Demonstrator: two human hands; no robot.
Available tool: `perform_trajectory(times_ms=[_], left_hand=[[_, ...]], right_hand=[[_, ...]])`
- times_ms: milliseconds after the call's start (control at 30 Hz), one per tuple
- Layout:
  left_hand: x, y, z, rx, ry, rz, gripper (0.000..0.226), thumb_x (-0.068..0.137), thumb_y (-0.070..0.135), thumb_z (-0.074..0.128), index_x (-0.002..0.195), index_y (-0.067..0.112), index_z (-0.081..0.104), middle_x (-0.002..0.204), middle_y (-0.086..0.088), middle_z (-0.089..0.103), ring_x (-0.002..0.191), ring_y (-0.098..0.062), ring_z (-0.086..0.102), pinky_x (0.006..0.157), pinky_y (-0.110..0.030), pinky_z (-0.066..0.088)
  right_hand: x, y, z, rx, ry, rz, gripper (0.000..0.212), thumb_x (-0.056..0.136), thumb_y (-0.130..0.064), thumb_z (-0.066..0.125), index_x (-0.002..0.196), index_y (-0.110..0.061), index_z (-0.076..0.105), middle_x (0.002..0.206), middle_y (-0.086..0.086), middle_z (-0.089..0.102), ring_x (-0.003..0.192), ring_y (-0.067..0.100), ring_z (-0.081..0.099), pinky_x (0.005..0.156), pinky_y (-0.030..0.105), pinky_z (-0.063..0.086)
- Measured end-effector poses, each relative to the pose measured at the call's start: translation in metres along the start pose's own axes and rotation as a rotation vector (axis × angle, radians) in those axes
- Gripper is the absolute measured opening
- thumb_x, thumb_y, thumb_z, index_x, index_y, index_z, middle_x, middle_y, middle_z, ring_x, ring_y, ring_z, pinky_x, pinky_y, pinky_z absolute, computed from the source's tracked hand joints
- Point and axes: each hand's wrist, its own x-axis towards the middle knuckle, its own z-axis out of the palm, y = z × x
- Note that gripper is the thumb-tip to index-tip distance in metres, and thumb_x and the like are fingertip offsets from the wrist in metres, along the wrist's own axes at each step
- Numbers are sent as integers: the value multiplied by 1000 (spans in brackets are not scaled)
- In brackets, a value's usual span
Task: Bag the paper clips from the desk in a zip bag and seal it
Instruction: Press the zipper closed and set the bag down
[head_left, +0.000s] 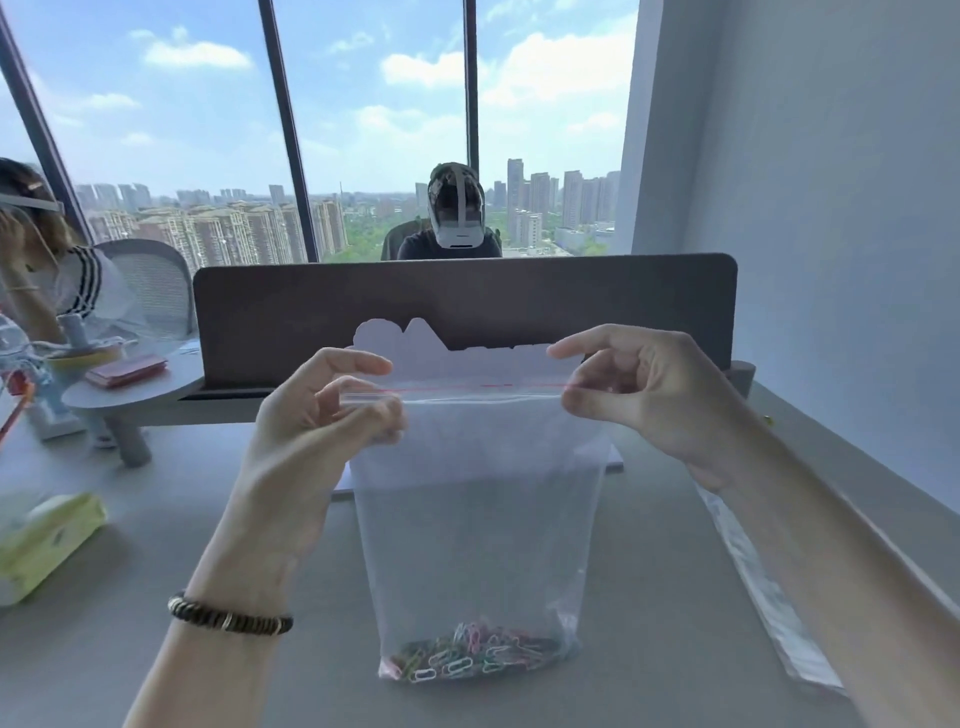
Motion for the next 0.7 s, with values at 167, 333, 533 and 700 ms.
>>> perform_trajectory(times_ms=[167,333,533,700], left_hand=[[-3,-7,7,194,2,11,29,72,12,83,98,24,74,79,-2,76,66,-20,65,72,-39,50],[-7,-5,6,132,5,46,25,75,2,77,92,19,75,70,0,73,63,-11,65,65,-18,52],[-11,1,7,129,-32,90,24,76,2,76,95,17,74,70,-2,71,64,-13,66,66,-16,51],[-13,4,4,110,-24,133,30,75,-5,75,99,14,71,74,-5,71,71,-16,69,69,-17,52]], right_hand=[[1,6,5,27,-31,18,38,82,-4,72,111,-28,68,81,-4,69,79,10,66,83,32,52],[-2,5,12,-7,-78,15,28,78,-11,79,102,-25,74,87,-4,73,85,5,69,89,24,53],[-3,1,11,54,-11,-11,24,73,2,80,88,-16,77,69,3,70,68,8,67,76,23,56],[-3,-8,17,-57,-54,2,21,79,-5,77,94,-20,77,83,-5,74,80,1,70,81,16,55]])
